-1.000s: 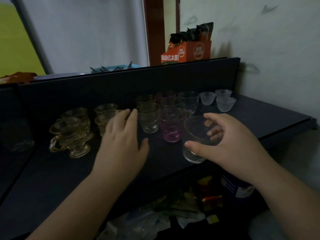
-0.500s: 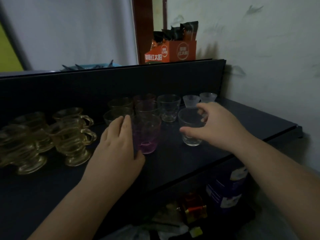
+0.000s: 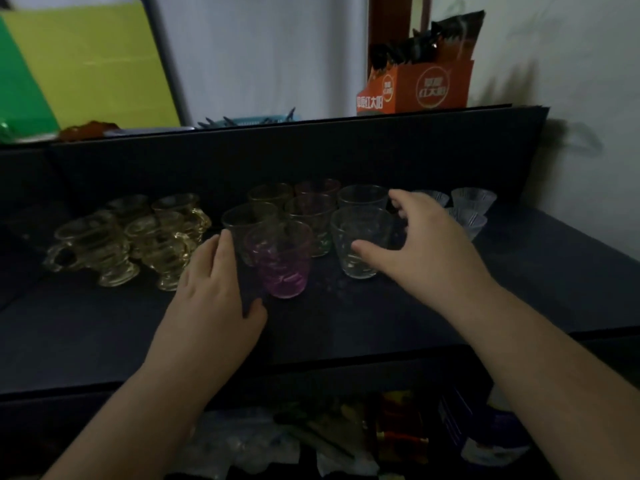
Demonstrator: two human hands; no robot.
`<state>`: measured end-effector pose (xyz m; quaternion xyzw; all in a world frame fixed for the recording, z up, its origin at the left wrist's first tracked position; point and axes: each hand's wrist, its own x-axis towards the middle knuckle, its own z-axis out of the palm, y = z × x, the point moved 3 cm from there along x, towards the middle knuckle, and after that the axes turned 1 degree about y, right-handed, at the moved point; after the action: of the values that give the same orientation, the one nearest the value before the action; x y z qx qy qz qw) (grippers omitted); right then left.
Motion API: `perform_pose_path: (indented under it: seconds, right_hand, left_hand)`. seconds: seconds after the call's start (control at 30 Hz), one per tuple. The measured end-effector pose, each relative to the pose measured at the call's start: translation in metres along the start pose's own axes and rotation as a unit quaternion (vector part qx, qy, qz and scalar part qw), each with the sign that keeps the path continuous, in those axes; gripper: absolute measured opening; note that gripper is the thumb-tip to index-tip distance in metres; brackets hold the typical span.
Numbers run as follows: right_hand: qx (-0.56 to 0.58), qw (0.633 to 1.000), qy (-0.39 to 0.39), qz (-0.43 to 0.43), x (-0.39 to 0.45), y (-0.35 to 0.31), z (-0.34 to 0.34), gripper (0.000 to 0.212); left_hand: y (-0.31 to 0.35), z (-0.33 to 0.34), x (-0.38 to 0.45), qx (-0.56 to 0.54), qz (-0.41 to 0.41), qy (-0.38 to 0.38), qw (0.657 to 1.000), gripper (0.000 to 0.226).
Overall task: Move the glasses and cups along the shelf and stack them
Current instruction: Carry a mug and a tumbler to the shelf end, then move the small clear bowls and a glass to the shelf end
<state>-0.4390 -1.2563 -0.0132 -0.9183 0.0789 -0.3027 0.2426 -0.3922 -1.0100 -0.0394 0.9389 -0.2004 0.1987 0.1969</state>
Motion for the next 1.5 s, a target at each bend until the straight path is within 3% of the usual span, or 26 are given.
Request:
perform_pose_path:
  seconds: [0.17, 0.43, 0.77, 0.93, 1.1, 1.3, 1.5]
  right_hand:
    - [-0.034, 0.995, 0.013, -0.092, -0.024, -0.027, -0.007, 0.076]
    - [-0.037, 0.969, -0.110, -0.217, -0.057, -0.099, 0.045, 0.056]
    - [-0.026, 0.948, -0.186, -0.258, -0.067, -0.216, 0.128, 0.055]
    - [-0.009, 0.947, -0.197, -0.254, -0.072, -0.291, 0.172, 0.055]
    - [0.001, 0.947, -0.204, -0.246, -0.076, -0.349, 0.214, 0.054]
    - [0.005, 0.959, -0.186, -0.214, -0.070, -0.377, 0.239, 0.052]
    - [-0.018, 0.965, -0.164, -0.204, -0.045, -0.386, 0.258, 0.053]
  left_hand:
    - [-0.008, -0.018, -0.013, 0.039, -0.047, 0.010, 0.998, 0.092]
    - [-0.063, -0.055, -0.047, 0.116, -0.081, -0.003, 0.990, 0.080]
    - [-0.181, -0.115, -0.105, 0.125, -0.114, 0.035, 0.985, 0.072]
    - [-0.260, -0.161, -0.130, 0.127, -0.132, 0.075, 0.980, 0.067]
    - [-0.338, -0.182, -0.143, 0.121, -0.134, 0.066, 0.981, 0.069]
    - [-0.391, -0.184, -0.124, 0.097, -0.113, 0.054, 0.987, 0.070]
    - [-0.402, -0.164, -0.054, 0.046, -0.067, 0.045, 0.996, 0.075]
